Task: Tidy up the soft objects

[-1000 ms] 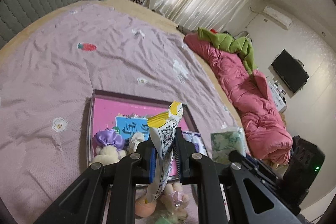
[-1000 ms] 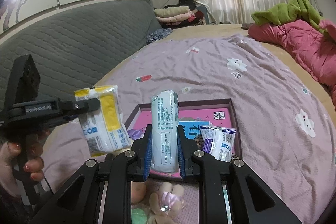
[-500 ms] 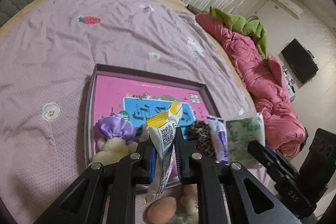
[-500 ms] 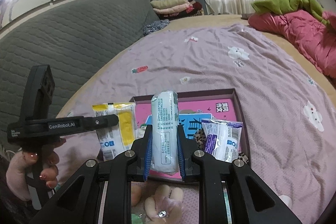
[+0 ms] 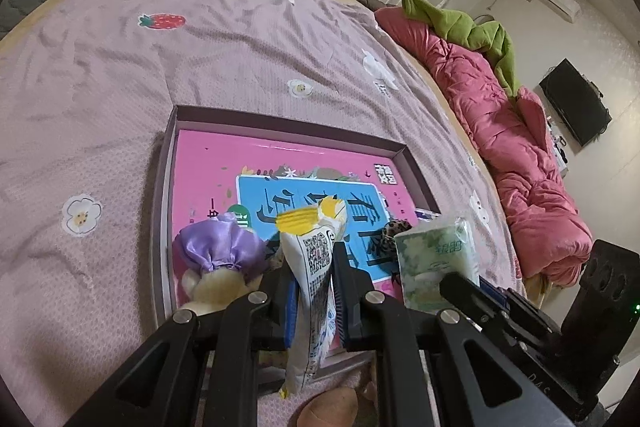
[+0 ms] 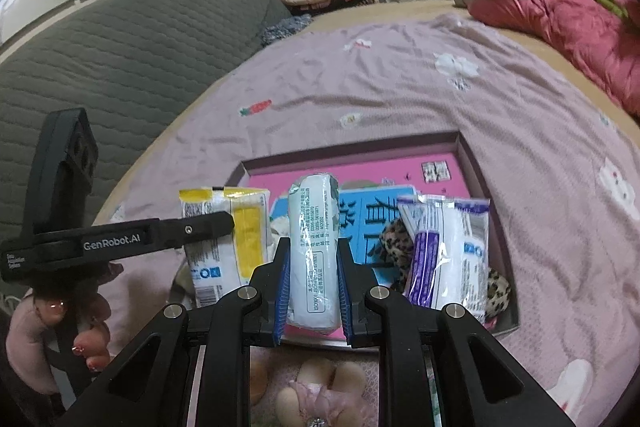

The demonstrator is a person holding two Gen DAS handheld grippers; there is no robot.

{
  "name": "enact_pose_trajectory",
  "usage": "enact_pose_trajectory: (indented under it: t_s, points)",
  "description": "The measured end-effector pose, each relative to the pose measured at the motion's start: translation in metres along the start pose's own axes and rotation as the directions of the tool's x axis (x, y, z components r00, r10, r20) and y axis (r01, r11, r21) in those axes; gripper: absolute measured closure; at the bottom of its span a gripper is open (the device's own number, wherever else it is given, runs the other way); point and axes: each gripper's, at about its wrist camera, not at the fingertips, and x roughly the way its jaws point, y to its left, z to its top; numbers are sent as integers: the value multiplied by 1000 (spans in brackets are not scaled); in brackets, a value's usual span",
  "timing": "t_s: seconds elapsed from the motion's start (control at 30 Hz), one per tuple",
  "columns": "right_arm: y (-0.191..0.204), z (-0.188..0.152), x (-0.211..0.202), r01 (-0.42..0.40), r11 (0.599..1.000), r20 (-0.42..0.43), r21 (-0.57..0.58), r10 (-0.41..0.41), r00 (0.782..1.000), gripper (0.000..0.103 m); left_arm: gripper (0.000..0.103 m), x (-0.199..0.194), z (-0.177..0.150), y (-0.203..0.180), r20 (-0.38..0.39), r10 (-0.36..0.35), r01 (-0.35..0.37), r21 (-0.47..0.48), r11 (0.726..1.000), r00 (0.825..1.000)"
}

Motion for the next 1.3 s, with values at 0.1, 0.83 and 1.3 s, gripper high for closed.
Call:
enact_pose_trajectory:
  t_s: [0.1,0.83,1.3]
  points:
    - [-3,-4,7,8,1000,-16,9,-8,1000,82,88,6,1,1,-7,-4,4,-3,1000,1000]
    - [-1,-21,28,116,992,-73,-53,-120,990,82,88,22,1,1,-29,-7,6,-8,1000,1000]
    - [-5,-18,30,166,983,-59,-79,-171,984,76,87,26,1,7,-33,-4,4,-20,1000,999]
